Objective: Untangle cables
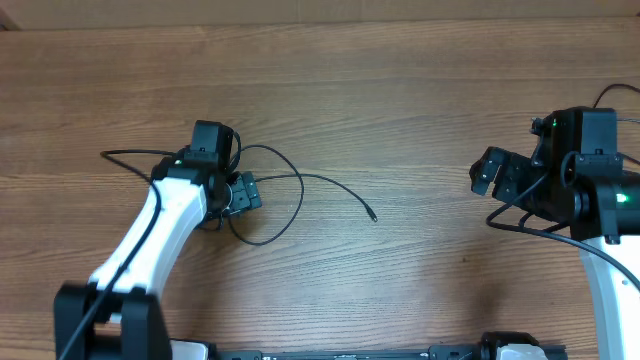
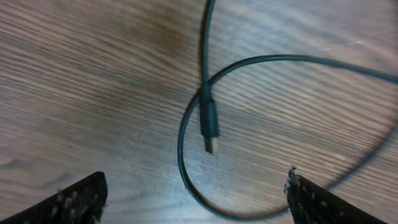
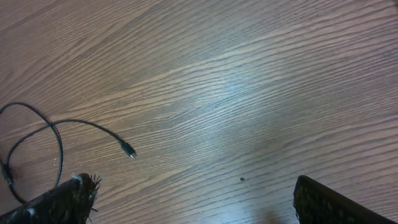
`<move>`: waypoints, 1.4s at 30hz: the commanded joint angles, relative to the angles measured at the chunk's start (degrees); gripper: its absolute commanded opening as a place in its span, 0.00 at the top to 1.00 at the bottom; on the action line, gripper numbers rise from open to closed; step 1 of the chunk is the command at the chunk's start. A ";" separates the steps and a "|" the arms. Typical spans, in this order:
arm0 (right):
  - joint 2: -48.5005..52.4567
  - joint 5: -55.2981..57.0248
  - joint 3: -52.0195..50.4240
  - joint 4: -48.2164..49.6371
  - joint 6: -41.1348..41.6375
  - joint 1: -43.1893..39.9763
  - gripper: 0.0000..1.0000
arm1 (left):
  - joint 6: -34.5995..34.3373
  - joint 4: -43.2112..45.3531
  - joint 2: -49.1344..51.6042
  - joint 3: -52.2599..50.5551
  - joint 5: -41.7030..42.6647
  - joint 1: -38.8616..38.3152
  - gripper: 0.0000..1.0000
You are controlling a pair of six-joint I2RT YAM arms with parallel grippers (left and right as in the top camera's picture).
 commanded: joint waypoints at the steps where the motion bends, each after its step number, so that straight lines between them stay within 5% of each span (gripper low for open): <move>1: -0.26 0.76 -0.72 -0.02 0.37 -0.11 0.00 | 3.10 1.75 5.20 -0.79 1.22 0.46 0.13; 17: -0.26 0.76 -0.72 -1.03 0.37 -0.11 0.00 | 8.81 5.68 14.69 -0.79 0.48 0.48 0.25; 27: -0.26 0.76 -0.72 -1.29 0.37 -0.11 0.00 | 8.81 5.31 15.87 -0.74 1.42 0.48 0.68; 39: -0.26 0.76 -0.72 -1.25 0.37 -0.11 0.00 | 9.70 -0.35 15.85 7.15 3.93 0.33 0.96; 42: -0.26 0.79 -0.72 -1.25 0.35 -0.11 0.00 | 10.36 -1.86 15.87 10.82 6.49 -0.11 0.96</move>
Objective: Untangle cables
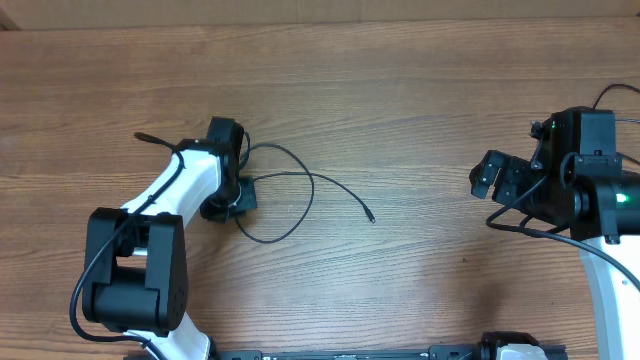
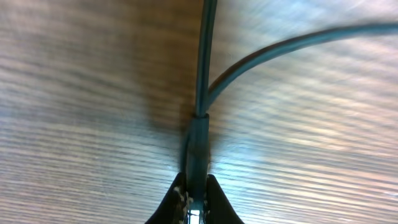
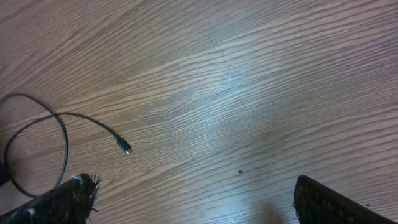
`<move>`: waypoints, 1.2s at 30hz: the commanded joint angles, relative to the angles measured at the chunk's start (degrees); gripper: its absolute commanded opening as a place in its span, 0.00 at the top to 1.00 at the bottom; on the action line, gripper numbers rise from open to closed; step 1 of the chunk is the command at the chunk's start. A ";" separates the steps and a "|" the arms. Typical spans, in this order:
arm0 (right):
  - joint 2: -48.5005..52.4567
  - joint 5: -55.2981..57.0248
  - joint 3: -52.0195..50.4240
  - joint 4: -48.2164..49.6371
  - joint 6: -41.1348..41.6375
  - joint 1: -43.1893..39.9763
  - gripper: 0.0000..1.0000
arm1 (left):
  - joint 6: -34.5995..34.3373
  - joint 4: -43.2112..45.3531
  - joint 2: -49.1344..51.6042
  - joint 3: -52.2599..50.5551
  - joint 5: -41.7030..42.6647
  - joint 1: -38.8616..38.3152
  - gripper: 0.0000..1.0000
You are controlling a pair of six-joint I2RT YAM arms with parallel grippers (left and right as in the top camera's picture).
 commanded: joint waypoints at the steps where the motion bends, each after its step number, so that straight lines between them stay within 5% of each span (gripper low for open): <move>1: -0.26 0.76 -0.68 0.24 0.24 -0.11 0.00 | 1.36 -1.29 0.44 6.27 4.61 -0.76 0.96; 17: -0.26 0.79 -0.68 0.72 0.22 -0.11 0.00 | 11.87 -1.40 0.42 27.54 17.79 -21.20 0.96; 25: -0.26 0.79 -0.68 0.81 0.22 -0.11 0.00 | 9.44 6.01 0.42 33.18 27.89 -25.42 0.94; 27: -0.26 0.79 -0.68 0.81 0.22 -0.11 0.00 | 9.38 6.10 0.42 33.77 27.26 -25.27 0.83; 29: -0.26 0.79 -0.68 0.90 0.22 -0.11 0.00 | 9.42 5.42 0.39 33.86 26.34 -24.83 0.46; 31: -0.26 0.76 -0.68 1.25 0.22 -0.11 0.00 | 9.42 3.21 0.39 33.86 24.39 -24.13 0.31; 36: -0.22 0.09 -0.68 2.49 0.20 -0.11 0.00 | 9.66 -3.04 -0.07 33.86 17.97 -21.86 0.31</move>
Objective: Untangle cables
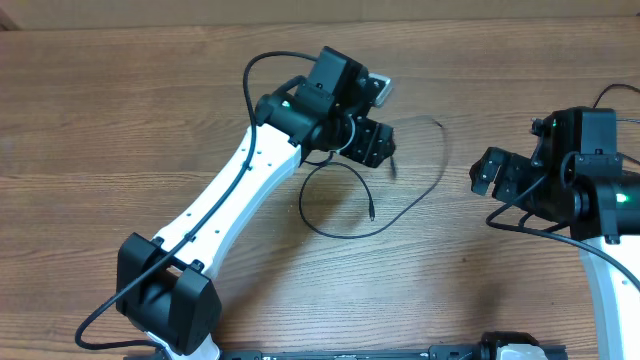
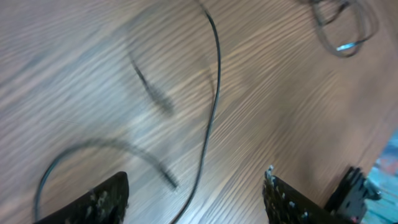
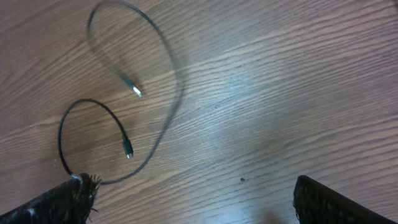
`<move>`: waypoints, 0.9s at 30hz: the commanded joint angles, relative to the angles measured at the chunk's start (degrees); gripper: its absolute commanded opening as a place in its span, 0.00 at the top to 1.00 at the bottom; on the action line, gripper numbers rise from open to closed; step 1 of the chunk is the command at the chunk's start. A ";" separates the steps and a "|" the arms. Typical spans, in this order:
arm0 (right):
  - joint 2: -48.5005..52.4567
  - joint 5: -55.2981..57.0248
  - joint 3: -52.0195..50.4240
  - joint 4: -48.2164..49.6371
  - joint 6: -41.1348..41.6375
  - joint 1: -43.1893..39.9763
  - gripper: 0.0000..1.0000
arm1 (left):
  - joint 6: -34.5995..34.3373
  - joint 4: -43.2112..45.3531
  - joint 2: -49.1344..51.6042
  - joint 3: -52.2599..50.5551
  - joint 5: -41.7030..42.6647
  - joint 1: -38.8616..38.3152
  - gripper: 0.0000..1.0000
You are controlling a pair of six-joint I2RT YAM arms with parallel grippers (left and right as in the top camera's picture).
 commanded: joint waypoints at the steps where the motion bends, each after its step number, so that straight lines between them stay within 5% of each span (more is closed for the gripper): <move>1: -0.13 -0.42 -0.68 1.07 0.17 -0.11 0.00 | 0.02 -3.19 -0.48 1.09 -6.49 2.29 0.31; 11: 8.44 -7.19 -0.72 4.57 -1.68 4.37 0.00 | -4.00 -17.33 -7.43 1.09 -18.10 13.14 0.34; 21: 25.09 -6.75 -0.72 14.91 1.25 16.37 0.00 | -4.31 -22.27 -11.37 1.09 -18.05 19.28 0.32; 27: 33.81 -4.98 -0.72 19.39 -8.37 23.41 0.00 | -4.31 -23.28 -11.34 1.09 -18.05 19.26 0.32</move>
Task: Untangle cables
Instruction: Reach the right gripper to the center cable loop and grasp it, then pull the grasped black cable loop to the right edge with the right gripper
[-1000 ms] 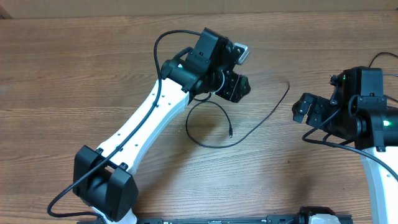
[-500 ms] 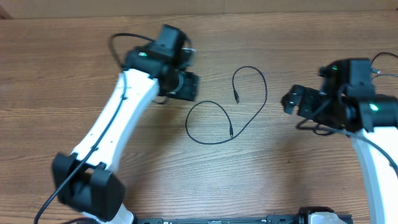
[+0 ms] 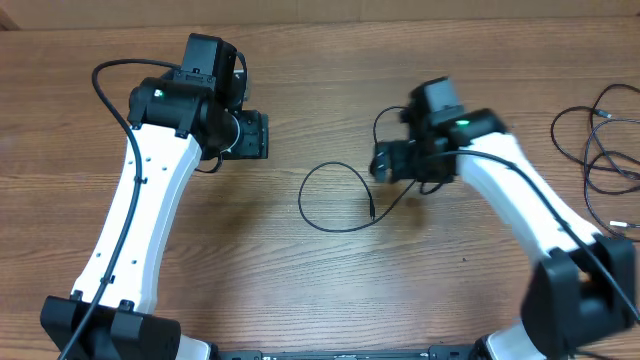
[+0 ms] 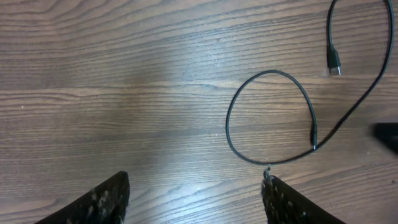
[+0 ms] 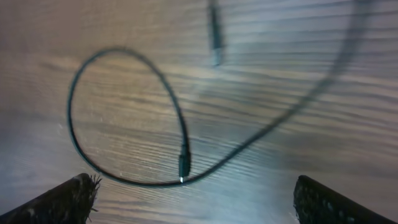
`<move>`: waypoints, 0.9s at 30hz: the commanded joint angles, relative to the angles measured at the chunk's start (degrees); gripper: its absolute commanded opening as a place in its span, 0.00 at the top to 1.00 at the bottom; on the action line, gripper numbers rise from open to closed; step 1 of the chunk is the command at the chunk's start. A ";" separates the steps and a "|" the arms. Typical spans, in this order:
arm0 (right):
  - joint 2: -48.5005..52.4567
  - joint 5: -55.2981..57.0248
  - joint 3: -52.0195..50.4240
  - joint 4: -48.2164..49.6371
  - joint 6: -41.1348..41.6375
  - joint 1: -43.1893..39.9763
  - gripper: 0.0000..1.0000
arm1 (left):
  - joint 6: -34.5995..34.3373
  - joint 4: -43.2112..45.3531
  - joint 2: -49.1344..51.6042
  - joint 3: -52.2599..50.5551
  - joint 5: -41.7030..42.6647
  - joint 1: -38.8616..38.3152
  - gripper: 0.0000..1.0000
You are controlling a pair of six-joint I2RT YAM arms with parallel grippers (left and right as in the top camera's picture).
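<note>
A thin black cable point(image 3: 304, 200) lies in one open loop at the middle of the wooden table. Its small plug point(image 3: 372, 212) points toward the front, and its other end runs up under my right gripper point(image 3: 383, 160). My right gripper point(image 5: 196, 205) hovers open over the loop point(image 5: 69, 118), with the small plug point(image 5: 183, 167) just ahead of the fingers and the USB plug point(image 5: 214, 37) blurred beyond. My left gripper point(image 3: 255, 135) stands open to the left of the cable. My left gripper point(image 4: 193, 208) sees the loop point(image 4: 227, 124) and USB plug point(image 4: 334, 62) ahead, apart from it.
More black cables point(image 3: 598, 150) lie bunched at the right edge of the table. The table's far edge point(image 3: 300, 22) runs along the top of the overhead view. My left arm point(image 3: 130, 230) stretches over the left half.
My left gripper has gone from above the table's middle right back to the left. My right gripper has come from the far right to over the cable. The cable now lies still in one loop.
My left gripper hung open over the cable's USB plug on the left. Then it was shut on that plug. Then it stood open at the middle right with the cable loose below. Now the cable rests mid-table, the left arm away, the right gripper over it.
</note>
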 commanded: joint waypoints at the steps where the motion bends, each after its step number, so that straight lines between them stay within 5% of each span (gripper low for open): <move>1: 4.13 3.39 -0.68 0.42 -6.47 3.76 0.00 | -0.52 -0.39 -0.76 1.05 -0.72 0.04 0.32; 6: 8.44 10.29 -0.68 0.28 -6.40 7.50 0.00 | -0.52 -0.72 -0.76 1.05 -0.72 0.04 0.32; 27: 12.68 12.72 -5.03 6.32 -2.12 12.81 0.30 | -0.50 -1.20 -0.76 1.05 -1.05 0.04 0.30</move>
